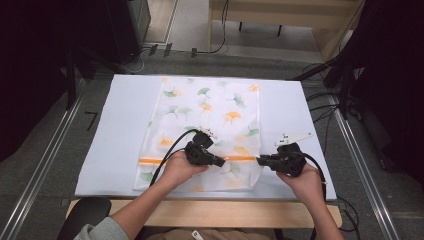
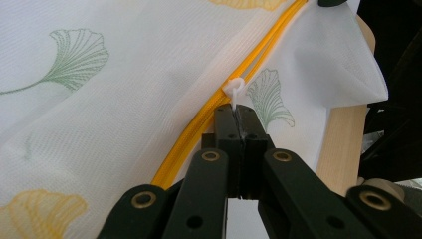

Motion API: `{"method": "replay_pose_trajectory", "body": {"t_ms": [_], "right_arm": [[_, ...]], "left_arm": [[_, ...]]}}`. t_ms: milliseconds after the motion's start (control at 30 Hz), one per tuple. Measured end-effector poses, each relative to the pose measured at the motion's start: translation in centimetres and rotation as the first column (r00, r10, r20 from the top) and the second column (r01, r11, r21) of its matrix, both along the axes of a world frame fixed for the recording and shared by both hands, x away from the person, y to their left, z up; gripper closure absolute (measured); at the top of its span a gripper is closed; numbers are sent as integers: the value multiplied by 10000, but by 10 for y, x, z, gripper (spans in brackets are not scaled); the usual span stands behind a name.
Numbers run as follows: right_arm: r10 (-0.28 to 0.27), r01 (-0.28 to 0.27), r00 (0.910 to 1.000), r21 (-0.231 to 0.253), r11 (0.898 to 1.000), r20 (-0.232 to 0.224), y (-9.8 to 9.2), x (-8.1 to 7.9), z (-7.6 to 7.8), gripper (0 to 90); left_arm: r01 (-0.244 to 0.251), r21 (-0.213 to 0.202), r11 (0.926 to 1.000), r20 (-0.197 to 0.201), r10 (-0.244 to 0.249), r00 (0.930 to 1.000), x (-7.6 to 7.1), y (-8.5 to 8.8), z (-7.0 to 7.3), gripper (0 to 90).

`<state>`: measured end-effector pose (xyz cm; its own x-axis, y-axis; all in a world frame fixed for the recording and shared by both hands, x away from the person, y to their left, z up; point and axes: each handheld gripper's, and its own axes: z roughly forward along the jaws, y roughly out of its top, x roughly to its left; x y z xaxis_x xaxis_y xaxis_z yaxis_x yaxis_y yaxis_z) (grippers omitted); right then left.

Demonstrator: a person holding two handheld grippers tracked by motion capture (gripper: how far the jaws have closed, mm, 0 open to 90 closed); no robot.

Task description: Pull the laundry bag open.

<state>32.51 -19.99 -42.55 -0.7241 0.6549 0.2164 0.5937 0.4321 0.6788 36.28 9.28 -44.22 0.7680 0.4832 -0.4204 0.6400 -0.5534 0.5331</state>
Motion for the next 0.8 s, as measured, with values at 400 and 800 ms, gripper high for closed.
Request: {"method": "replay_pose_trajectory", "body": {"t_ms": [400, 800], "right_arm": [[81, -81, 10000, -302, 9995, 22, -1, 3, 1, 851], [286, -288, 9995, -241, 9993, -109, 5, 11, 0, 851]], "left_arm": [[-870, 130, 9961, -350, 874, 9956, 0, 27, -4, 900], [-1021, 206, 9946, -300, 1027, 9943, -2, 36, -3, 900]]}}
